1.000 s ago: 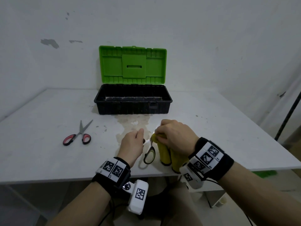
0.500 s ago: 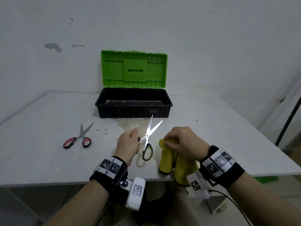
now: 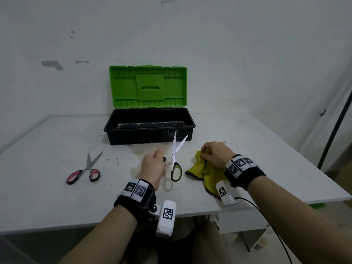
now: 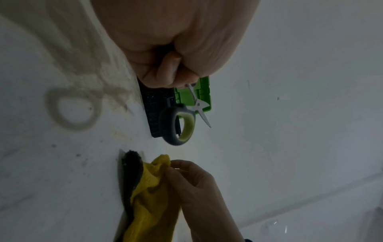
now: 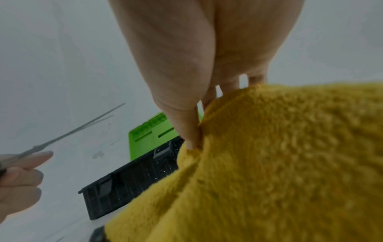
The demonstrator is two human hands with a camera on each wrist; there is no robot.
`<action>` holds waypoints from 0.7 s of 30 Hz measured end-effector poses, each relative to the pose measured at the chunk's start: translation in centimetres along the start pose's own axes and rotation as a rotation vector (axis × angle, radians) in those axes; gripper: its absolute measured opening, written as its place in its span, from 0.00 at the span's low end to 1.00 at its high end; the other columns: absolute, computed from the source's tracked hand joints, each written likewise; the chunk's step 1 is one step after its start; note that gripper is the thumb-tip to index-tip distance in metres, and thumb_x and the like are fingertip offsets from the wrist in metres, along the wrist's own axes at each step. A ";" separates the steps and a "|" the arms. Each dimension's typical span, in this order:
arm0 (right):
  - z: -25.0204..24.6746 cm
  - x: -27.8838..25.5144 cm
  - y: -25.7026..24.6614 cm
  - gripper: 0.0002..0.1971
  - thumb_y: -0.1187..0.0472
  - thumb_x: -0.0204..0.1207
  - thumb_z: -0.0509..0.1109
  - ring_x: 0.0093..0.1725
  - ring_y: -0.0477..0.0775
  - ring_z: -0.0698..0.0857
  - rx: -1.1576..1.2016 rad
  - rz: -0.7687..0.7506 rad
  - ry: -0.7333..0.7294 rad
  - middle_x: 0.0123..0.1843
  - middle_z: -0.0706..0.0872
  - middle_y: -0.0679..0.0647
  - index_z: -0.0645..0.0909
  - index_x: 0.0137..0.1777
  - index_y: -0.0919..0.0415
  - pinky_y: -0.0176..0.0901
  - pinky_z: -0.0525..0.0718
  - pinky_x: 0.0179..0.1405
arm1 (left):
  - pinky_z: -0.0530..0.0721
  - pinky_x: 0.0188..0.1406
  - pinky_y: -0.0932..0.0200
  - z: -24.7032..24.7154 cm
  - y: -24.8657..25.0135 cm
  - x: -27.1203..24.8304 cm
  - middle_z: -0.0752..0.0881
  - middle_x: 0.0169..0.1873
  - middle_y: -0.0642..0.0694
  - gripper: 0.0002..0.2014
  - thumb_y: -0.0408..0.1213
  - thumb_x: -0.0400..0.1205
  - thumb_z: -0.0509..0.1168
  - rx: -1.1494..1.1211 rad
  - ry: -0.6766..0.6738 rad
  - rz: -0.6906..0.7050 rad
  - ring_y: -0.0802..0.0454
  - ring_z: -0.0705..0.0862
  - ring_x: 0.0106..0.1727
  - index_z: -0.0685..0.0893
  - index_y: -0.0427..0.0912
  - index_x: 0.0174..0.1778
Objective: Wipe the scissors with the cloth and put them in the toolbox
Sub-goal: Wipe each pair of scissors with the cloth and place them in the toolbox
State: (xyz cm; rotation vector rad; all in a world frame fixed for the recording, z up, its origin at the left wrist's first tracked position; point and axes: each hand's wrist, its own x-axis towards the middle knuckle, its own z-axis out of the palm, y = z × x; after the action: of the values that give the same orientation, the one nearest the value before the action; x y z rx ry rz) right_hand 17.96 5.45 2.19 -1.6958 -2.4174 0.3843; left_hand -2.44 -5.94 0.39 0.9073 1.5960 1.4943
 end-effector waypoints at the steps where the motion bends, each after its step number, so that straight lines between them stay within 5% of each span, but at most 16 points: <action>1: 0.0 -0.1 0.0 0.13 0.47 0.79 0.66 0.58 0.56 0.82 -0.040 0.012 -0.009 0.60 0.85 0.52 0.81 0.60 0.46 0.51 0.79 0.59 | 0.65 0.17 0.65 0.2 0.1 0.0 0.66 0.24 0.49 0.19 0.44 0.90 0.54 -0.007 0.006 0.005 0.58 0.63 0.18 0.68 0.43 0.33; 4: -0.3 -1.1 -0.8 0.20 0.41 0.80 0.62 0.68 0.55 0.77 -0.083 -0.009 0.039 0.67 0.80 0.49 0.78 0.68 0.46 0.57 0.66 0.69 | 0.67 0.18 0.64 0.9 0.5 -0.1 0.68 0.24 0.50 0.18 0.44 0.91 0.53 -0.042 0.027 0.017 0.60 0.65 0.16 0.70 0.41 0.36; 6: -0.6 -2.6 -2.1 0.23 0.37 0.80 0.59 0.65 0.51 0.80 0.066 -0.070 0.078 0.64 0.83 0.46 0.78 0.69 0.47 0.56 0.69 0.70 | 0.67 0.19 0.63 1.5 0.7 0.0 0.68 0.24 0.49 0.18 0.46 0.91 0.53 -0.070 0.044 0.022 0.59 0.65 0.17 0.71 0.41 0.37; 9: -0.5 -5.3 -4.4 0.21 0.35 0.79 0.60 0.47 0.46 0.89 0.468 -0.153 -0.020 0.48 0.90 0.46 0.84 0.58 0.48 0.51 0.86 0.54 | 0.67 0.19 0.60 2.5 1.3 0.2 0.68 0.23 0.48 0.20 0.48 0.90 0.54 -0.144 0.058 0.028 0.56 0.66 0.19 0.71 0.40 0.37; 12: -0.2 -6.5 -5.7 0.14 0.44 0.80 0.67 0.37 0.49 0.90 0.653 -0.162 -0.063 0.39 0.91 0.53 0.86 0.47 0.52 0.45 0.83 0.36 | 0.68 0.19 0.60 3.2 1.7 0.0 0.71 0.22 0.48 0.21 0.49 0.90 0.54 -0.204 0.049 0.034 0.55 0.69 0.20 0.72 0.39 0.36; 17: -1.4 -6.2 -5.3 0.10 0.56 0.81 0.69 0.33 0.54 0.89 0.754 -0.162 -0.004 0.34 0.88 0.56 0.86 0.44 0.62 0.46 0.84 0.37 | 0.82 0.26 0.58 1.7 1.4 -0.2 0.84 0.32 0.40 0.19 0.46 0.90 0.57 -0.131 -0.066 0.102 0.50 0.85 0.29 0.82 0.33 0.47; 21: -2.0 -5.9 -4.9 0.09 0.59 0.81 0.70 0.30 0.52 0.87 0.779 -0.147 0.006 0.34 0.87 0.58 0.87 0.46 0.65 0.39 0.83 0.33 | 0.86 0.36 0.63 -0.6 0.8 -0.1 0.91 0.42 0.43 0.10 0.39 0.87 0.65 -0.022 -0.202 0.165 0.53 0.88 0.41 0.90 0.38 0.52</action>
State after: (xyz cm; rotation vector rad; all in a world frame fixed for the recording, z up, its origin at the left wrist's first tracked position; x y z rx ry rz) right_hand 16.12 -1.41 5.70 -1.1537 -1.9566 1.1084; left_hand -2.88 -6.24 1.21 1.1622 1.3840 1.4757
